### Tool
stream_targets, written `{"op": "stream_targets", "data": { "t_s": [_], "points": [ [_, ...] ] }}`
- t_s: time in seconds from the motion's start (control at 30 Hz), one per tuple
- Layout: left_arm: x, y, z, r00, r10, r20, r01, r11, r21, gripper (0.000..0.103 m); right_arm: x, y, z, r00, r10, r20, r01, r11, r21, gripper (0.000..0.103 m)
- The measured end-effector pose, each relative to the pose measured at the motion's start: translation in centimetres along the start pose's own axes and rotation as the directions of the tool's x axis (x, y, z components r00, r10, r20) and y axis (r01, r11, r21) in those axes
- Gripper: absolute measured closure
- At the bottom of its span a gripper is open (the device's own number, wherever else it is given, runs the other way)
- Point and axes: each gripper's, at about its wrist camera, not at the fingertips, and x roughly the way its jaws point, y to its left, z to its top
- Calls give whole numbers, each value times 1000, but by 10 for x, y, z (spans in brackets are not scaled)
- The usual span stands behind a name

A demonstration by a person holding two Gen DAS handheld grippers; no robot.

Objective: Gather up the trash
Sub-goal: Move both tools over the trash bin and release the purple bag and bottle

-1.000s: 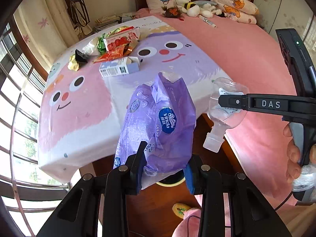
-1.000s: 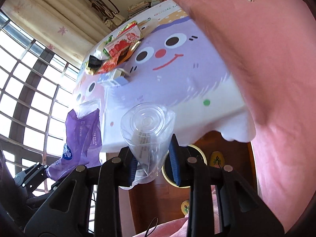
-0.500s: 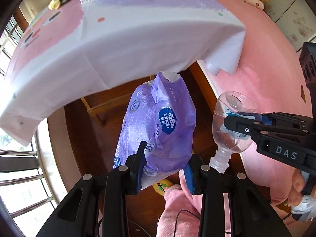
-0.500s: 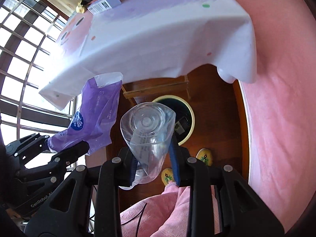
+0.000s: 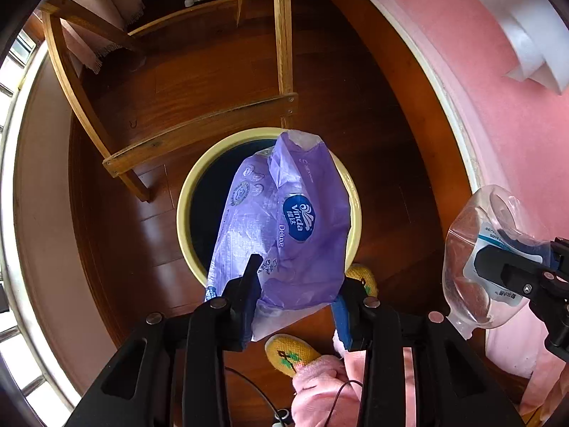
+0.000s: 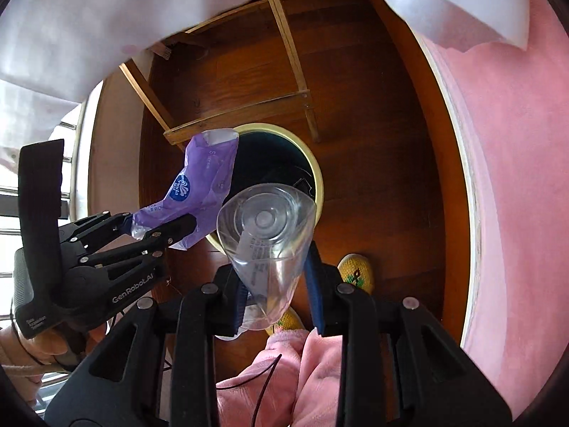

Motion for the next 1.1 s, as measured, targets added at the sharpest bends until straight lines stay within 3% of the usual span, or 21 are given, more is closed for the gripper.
{"op": "stream_targets", "data": {
  "t_s": [0.03,0.1,0.17,0.4,0.6,1.0,1.1],
  "points": [
    [6,0,-1,1000,-1,-3,1,1000,-4,65,10,-4,1,1000,-2,-3,2,1000,5,77],
    [15,3,5,1000,-1,-14,1,1000,-5,49,23,-11,3,1000,-7,-9,7,1000,12,77],
    [19,0,1,1000,4,-18,-3,1000,2,18,32,-17,4,1000,-12,-13,13,1000,20,77],
    [2,0,6,999,38,11,-38,999,2,17,48,-15,12,999,-11,-31,12,999,34,77],
    [-22,45,22,998,64,22,-61,994,-96,17,56,2,26,999,1,-34,-1,1000,17,77],
    [-93,104,-17,993,96,67,-69,944,-321,17,61,63,53,995,-1,-97,2,1000,12,74],
    [-121,106,-22,991,101,91,-64,936,-346,17,45,74,54,997,-2,-77,0,1000,-18,66]
  ]
}}
